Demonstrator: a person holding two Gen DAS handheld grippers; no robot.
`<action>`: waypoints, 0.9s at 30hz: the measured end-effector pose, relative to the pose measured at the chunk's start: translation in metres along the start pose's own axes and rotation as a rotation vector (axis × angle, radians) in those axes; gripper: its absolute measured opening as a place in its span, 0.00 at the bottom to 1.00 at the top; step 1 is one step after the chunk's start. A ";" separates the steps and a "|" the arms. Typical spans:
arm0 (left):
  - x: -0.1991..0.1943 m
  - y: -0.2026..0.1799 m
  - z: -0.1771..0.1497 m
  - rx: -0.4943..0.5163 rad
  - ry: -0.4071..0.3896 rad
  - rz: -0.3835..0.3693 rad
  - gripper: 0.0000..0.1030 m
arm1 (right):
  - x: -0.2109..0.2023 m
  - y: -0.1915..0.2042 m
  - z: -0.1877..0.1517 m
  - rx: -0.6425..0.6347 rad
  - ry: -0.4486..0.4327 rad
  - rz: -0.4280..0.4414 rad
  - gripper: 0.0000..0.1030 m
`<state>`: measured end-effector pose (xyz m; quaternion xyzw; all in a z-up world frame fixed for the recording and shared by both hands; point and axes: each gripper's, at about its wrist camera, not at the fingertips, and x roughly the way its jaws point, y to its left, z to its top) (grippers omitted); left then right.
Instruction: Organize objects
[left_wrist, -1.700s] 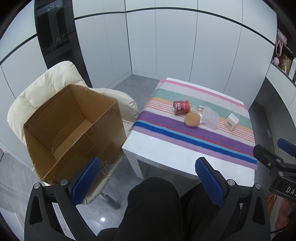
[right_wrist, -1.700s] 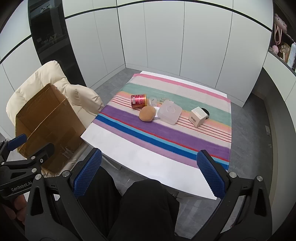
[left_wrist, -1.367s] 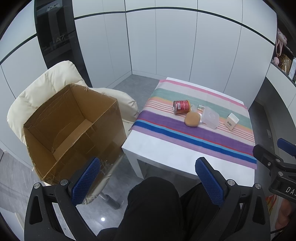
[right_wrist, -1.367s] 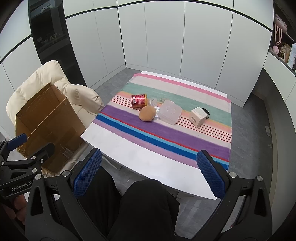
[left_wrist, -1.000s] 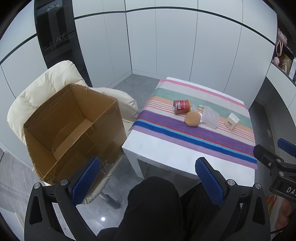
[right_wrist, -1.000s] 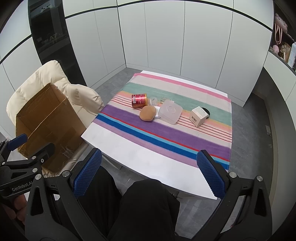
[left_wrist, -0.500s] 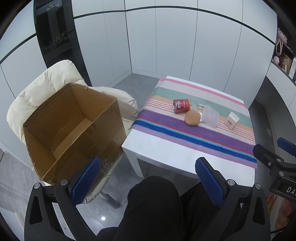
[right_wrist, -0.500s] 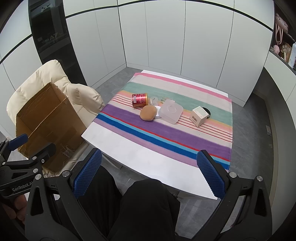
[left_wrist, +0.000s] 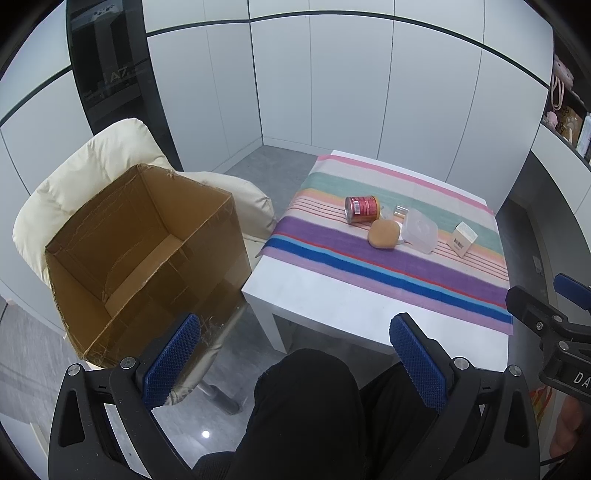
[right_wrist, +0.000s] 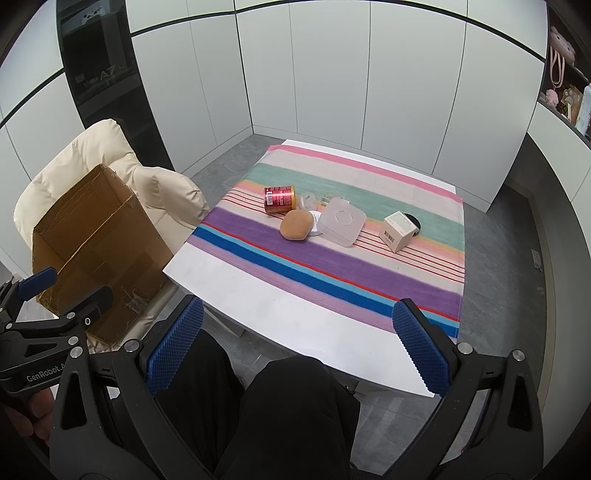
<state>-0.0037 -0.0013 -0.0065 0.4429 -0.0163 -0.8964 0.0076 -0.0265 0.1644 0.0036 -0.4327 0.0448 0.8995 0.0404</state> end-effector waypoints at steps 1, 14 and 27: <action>0.000 0.000 0.000 0.001 0.000 0.000 1.00 | 0.000 0.000 0.000 0.002 0.001 0.001 1.00; 0.003 -0.004 -0.001 0.006 0.009 -0.012 1.00 | -0.001 -0.003 0.000 0.015 0.005 0.002 1.00; 0.011 -0.019 0.009 0.043 0.012 -0.046 1.00 | -0.009 -0.027 0.000 0.058 -0.005 -0.043 1.00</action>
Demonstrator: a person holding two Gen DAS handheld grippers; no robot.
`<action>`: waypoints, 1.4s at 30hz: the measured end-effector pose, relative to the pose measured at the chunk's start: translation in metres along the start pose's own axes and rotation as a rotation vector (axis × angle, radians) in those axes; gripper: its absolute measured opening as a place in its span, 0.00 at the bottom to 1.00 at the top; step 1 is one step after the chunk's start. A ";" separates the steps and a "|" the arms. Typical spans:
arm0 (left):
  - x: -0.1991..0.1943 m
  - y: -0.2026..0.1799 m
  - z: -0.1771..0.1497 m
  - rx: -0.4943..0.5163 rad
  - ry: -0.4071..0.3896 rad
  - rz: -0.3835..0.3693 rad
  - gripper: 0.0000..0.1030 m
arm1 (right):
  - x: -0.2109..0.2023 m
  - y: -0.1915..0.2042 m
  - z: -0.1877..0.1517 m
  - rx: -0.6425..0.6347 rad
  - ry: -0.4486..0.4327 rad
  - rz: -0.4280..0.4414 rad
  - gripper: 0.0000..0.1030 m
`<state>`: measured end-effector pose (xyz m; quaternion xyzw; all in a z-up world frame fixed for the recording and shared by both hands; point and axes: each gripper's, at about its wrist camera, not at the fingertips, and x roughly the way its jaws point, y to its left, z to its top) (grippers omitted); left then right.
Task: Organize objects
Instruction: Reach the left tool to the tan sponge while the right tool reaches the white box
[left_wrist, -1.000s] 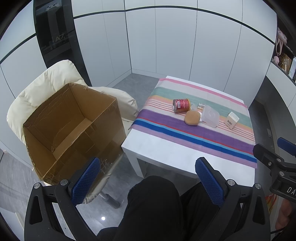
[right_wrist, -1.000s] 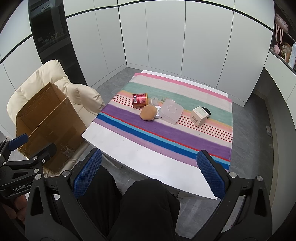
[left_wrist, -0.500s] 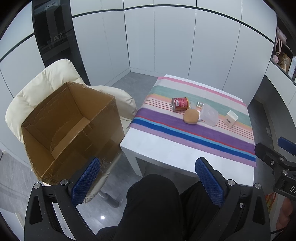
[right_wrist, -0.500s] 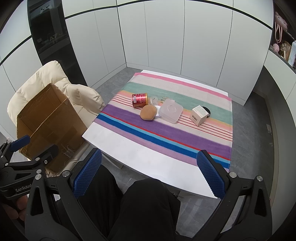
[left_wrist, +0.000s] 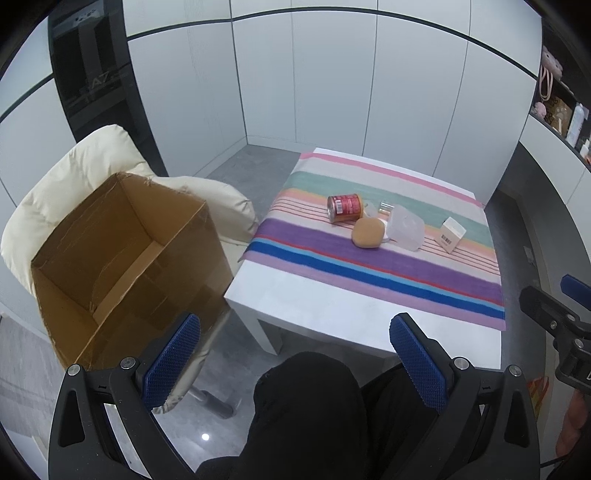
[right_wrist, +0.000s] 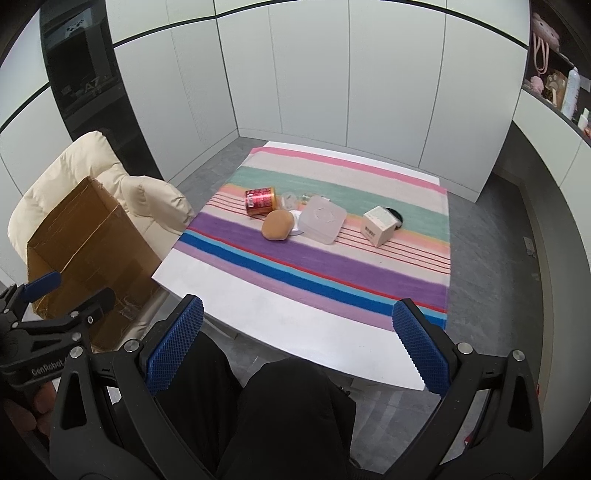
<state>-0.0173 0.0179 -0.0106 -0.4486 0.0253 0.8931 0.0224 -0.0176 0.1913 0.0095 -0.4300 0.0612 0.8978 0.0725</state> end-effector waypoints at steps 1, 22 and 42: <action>0.001 -0.002 0.001 0.001 0.002 -0.004 1.00 | -0.001 -0.003 0.000 0.005 -0.002 -0.010 1.00; 0.028 -0.039 0.032 0.080 0.016 -0.026 1.00 | 0.010 -0.057 0.005 0.063 -0.009 -0.052 1.00; 0.104 -0.078 0.082 0.088 0.042 -0.061 1.00 | 0.087 -0.109 0.043 0.130 0.056 -0.107 1.00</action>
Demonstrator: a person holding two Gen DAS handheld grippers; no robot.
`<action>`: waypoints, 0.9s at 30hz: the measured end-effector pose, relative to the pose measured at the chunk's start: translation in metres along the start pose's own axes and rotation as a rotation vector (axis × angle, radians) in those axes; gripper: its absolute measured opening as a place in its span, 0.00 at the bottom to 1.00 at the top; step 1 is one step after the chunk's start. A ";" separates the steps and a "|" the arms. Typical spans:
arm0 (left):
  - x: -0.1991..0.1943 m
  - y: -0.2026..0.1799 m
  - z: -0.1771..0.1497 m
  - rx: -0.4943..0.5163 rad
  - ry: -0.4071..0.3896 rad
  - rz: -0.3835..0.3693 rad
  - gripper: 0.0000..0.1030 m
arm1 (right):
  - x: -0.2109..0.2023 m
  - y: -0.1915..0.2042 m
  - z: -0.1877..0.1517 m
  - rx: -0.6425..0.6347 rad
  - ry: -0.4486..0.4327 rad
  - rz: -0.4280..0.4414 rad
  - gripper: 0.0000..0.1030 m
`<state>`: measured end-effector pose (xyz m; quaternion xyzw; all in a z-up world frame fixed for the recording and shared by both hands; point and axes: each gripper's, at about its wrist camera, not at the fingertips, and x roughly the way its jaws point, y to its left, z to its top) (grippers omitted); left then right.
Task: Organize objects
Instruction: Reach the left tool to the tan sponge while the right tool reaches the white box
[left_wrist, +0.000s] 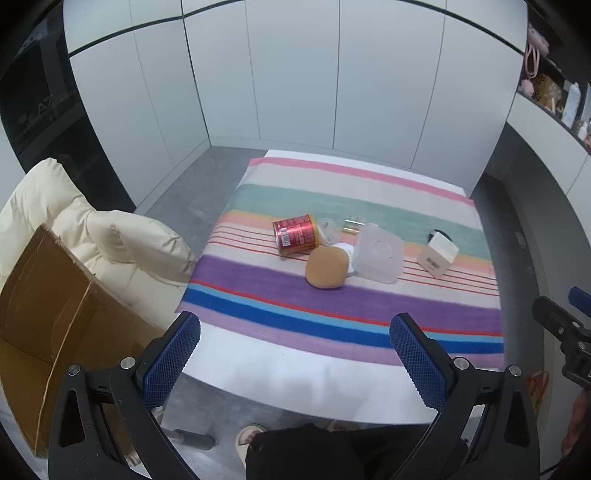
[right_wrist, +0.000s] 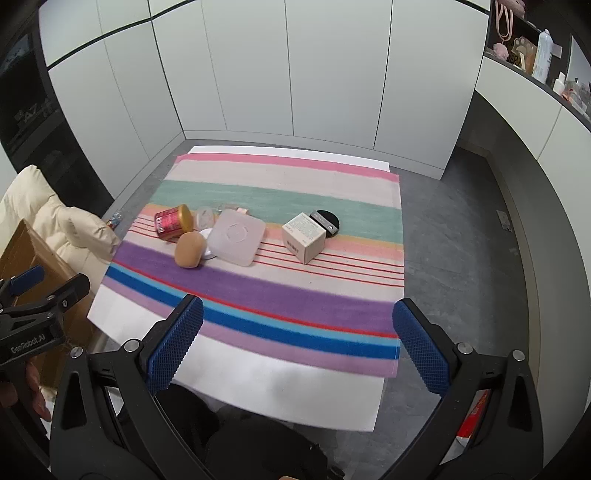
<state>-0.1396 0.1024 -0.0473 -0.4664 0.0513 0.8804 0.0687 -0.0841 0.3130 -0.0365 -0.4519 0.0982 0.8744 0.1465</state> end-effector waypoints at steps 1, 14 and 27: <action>0.004 0.000 0.002 -0.001 0.002 -0.002 1.00 | 0.007 -0.001 0.001 0.000 0.006 -0.005 1.00; 0.076 -0.003 0.014 0.026 0.068 -0.001 0.99 | 0.086 -0.008 0.006 0.004 0.099 -0.030 1.00; 0.160 -0.026 0.013 0.088 0.123 -0.064 0.97 | 0.164 -0.014 0.010 0.014 0.155 -0.026 1.00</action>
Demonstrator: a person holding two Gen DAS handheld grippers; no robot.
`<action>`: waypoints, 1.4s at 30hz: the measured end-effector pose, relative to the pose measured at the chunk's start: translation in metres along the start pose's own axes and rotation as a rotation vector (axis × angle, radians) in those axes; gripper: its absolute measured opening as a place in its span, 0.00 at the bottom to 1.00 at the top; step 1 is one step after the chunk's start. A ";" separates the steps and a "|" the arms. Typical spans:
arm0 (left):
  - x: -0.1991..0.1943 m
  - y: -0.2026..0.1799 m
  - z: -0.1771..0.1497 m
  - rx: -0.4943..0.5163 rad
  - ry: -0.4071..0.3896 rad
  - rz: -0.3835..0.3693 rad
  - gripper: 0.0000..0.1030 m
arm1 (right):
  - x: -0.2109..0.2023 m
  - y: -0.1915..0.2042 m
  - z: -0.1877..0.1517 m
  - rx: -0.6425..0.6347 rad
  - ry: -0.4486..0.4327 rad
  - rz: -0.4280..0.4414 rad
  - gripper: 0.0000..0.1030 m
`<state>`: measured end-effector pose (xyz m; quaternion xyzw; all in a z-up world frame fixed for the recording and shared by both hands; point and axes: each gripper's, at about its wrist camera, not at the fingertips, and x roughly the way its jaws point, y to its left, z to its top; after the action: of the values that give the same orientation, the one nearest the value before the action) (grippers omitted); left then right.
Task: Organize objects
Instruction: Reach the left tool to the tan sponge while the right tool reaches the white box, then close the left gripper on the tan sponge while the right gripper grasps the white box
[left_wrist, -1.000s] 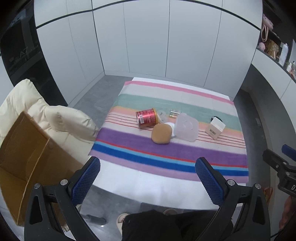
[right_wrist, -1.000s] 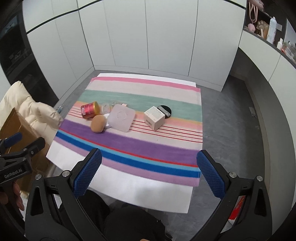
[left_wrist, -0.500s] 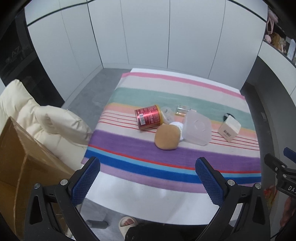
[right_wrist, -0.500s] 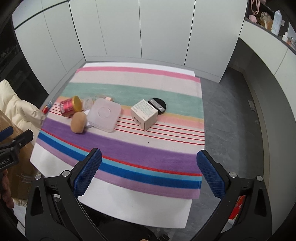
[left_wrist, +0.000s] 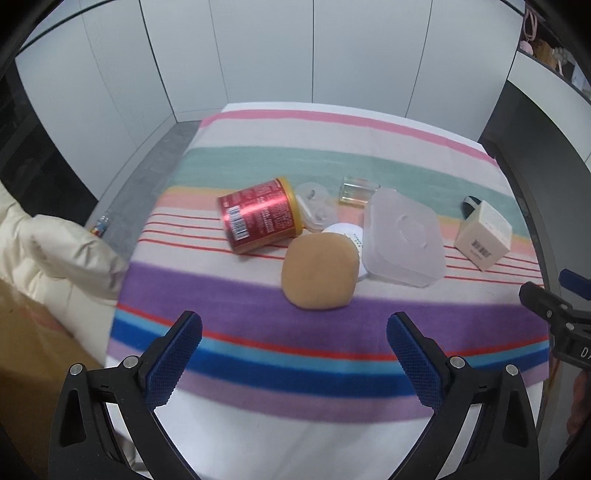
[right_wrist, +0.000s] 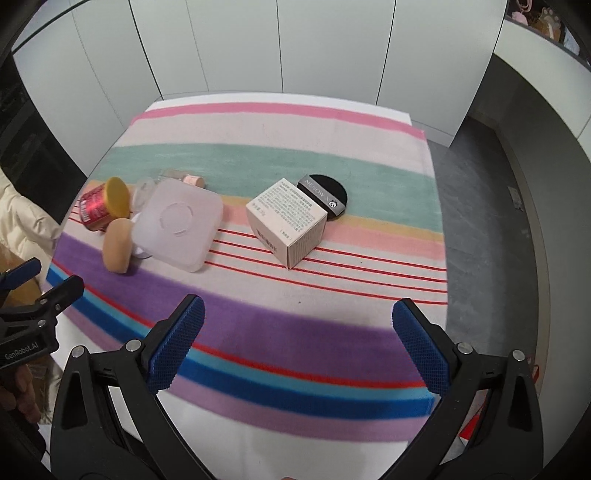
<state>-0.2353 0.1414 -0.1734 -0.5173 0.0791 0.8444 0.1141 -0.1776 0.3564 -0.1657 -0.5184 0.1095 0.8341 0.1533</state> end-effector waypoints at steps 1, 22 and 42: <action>0.004 0.001 0.001 -0.004 0.001 -0.001 0.97 | 0.008 0.001 0.001 -0.004 0.005 0.004 1.00; 0.065 -0.007 0.016 -0.015 0.033 -0.128 0.61 | 0.078 0.006 0.033 0.046 0.026 0.027 1.00; 0.023 -0.014 0.015 0.013 0.014 -0.098 0.56 | 0.041 -0.004 0.034 0.064 -0.013 0.060 0.66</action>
<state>-0.2548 0.1613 -0.1872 -0.5257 0.0599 0.8337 0.1580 -0.2215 0.3778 -0.1879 -0.5045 0.1508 0.8376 0.1453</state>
